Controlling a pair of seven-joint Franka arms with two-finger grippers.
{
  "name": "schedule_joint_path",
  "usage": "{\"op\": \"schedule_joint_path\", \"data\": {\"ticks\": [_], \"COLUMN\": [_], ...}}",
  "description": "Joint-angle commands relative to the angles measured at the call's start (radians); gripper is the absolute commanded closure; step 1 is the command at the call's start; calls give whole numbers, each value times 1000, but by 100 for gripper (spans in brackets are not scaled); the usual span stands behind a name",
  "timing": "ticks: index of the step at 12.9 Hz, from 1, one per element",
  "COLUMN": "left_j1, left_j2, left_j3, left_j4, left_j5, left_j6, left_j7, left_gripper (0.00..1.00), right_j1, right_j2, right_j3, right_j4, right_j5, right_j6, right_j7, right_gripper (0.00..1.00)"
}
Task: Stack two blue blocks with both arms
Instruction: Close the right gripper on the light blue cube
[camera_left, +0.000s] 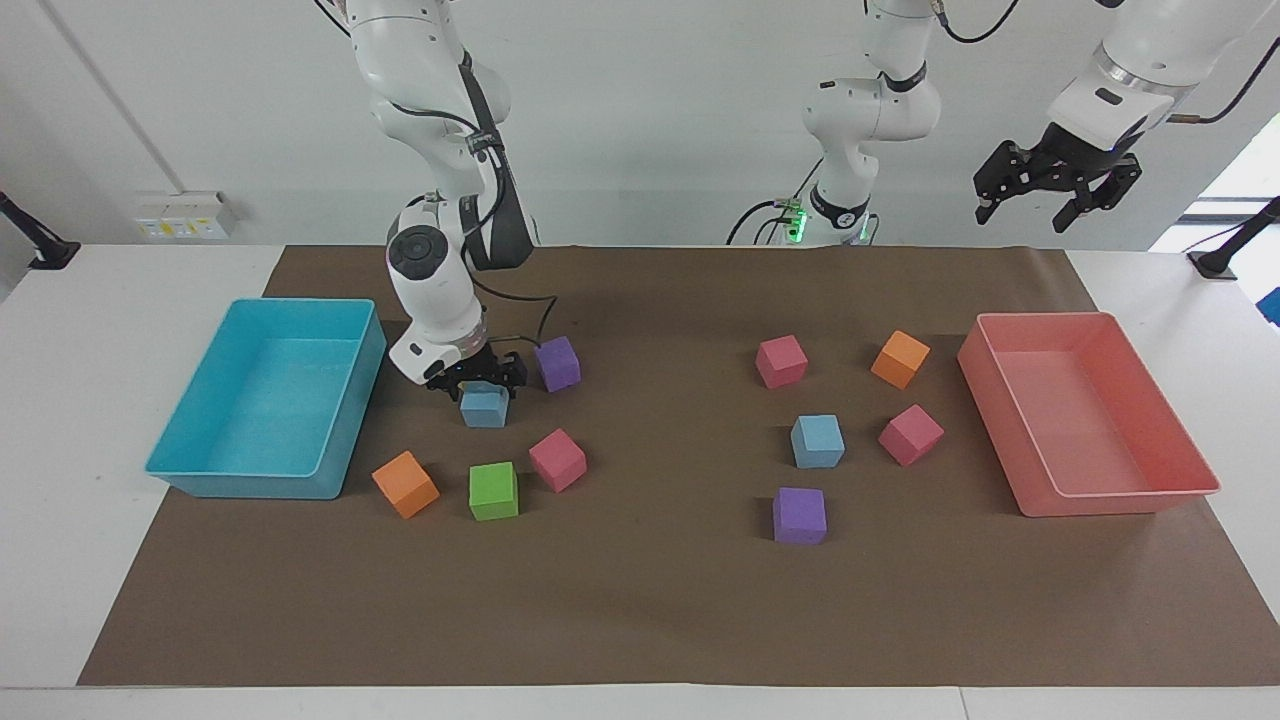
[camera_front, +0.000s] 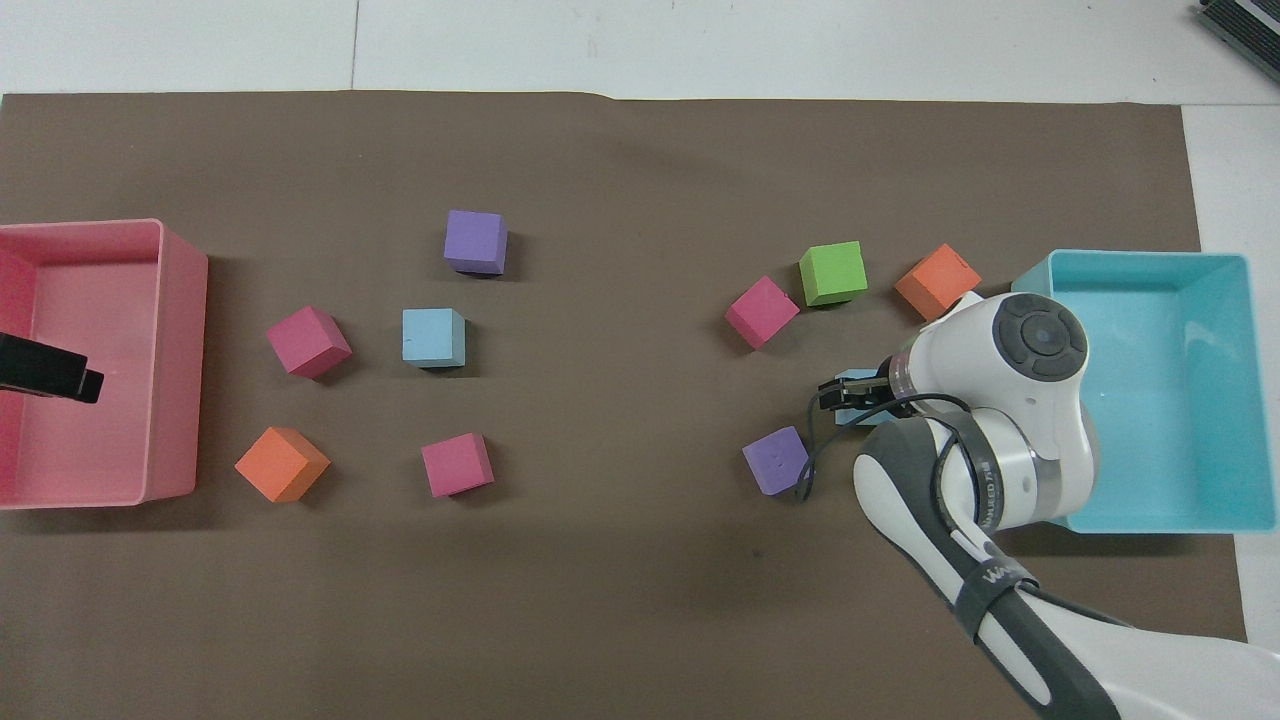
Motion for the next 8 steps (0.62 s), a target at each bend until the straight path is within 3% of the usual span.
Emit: {"op": "schedule_joint_path", "data": {"ticks": [1, 7, 8], "left_j1": [8, 8, 8], "left_j2": [-8, -8, -8], "left_j3": [-6, -6, -6], "left_j4": [3, 2, 2], "left_j5": [4, 4, 4], "left_j6": [4, 4, 4], "left_j7": [0, 1, 1], "left_gripper": [0, 0, 0], "right_j1": [-12, -13, -13], "right_j2": [-2, -2, -2], "right_j3": [6, 6, 6], "right_j4": [-28, -37, -37], "right_j5": [11, 11, 11], "right_j6": [25, 23, 22], "right_j7": [-2, -4, -2], "right_gripper": [0, 3, 49]}}
